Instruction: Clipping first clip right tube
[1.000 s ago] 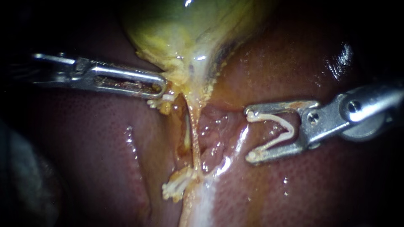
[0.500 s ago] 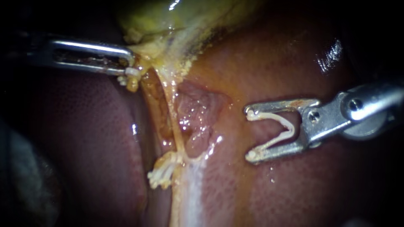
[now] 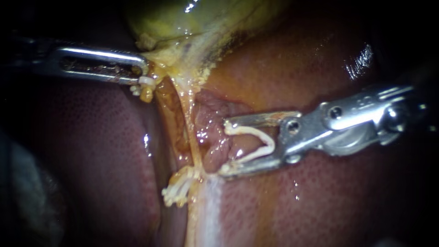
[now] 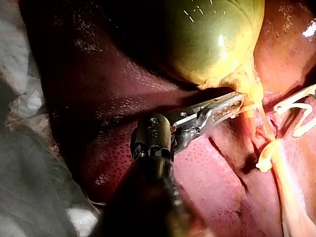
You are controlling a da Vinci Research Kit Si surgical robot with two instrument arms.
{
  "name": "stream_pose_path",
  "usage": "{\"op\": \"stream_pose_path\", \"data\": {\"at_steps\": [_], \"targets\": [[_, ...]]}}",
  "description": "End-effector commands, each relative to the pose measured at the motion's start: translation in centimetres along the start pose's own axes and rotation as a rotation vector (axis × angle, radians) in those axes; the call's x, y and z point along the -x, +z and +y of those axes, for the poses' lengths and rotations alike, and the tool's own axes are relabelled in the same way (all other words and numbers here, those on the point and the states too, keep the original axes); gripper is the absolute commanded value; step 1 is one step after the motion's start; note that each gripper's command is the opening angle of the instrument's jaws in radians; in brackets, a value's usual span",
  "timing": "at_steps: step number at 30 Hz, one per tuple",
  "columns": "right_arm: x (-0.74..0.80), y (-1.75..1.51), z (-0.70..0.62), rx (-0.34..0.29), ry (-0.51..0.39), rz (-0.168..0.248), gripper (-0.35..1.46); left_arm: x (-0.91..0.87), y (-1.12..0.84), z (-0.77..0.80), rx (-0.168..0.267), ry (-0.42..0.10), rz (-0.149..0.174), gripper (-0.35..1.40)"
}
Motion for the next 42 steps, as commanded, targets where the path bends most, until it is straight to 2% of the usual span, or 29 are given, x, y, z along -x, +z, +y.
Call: {"op": "stream_pose_path", "data": {"at_steps": [1, 8, 13, 17, 23, 26, 30, 34, 38, 42], "targets": [[0.03, 0.09, 0.01, -0.005, 0.013, -0.002, 0.49, 0.00, 0.00, 0.01, -0.001, 0.000, 0.000, -0.35], [0.09, 0.49, 0.06, -0.036, 0.107, 0.043, 0.49, 0.00, 0.01, 0.01, 0.001, 0.000, -0.001, -0.35], [0.13, 0.63, 0.06, -0.049, 0.160, 0.069, 0.49, 0.00, 0.02, 0.02, 0.001, -0.001, -0.001, -0.35], [0.13, 0.68, 0.07, -0.066, 0.206, 0.105, 0.49, 0.00, 0.02, 0.02, 0.000, -0.001, -0.001, -0.35], [0.07, 0.67, -0.03, -0.133, 0.238, 0.190, 0.49, 0.00, 0.02, 0.02, 0.000, -0.001, -0.001, -0.35], [0.00, 0.66, -0.11, -0.164, 0.238, 0.212, 0.49, 0.00, 0.02, 0.02, 0.000, -0.001, -0.001, -0.35], [-0.08, 0.64, -0.24, -0.193, 0.230, 0.213, 0.48, 0.00, 0.02, 0.02, 0.000, -0.001, -0.001, -0.35], [-0.10, 0.60, -0.32, -0.224, 0.222, 0.204, 0.44, 0.00, 0.02, 0.02, 0.000, -0.001, -0.001, -0.35], [-0.09, 0.57, -0.32, -0.245, 0.215, 0.198, 0.36, 0.00, 0.02, 0.02, 0.000, -0.001, -0.001, -0.35], [-0.11, 0.54, -0.30, -0.245, 0.239, 0.197, 0.17, 0.00, 0.02, 0.02, 0.000, 0.000, -0.001, -0.35]]}}
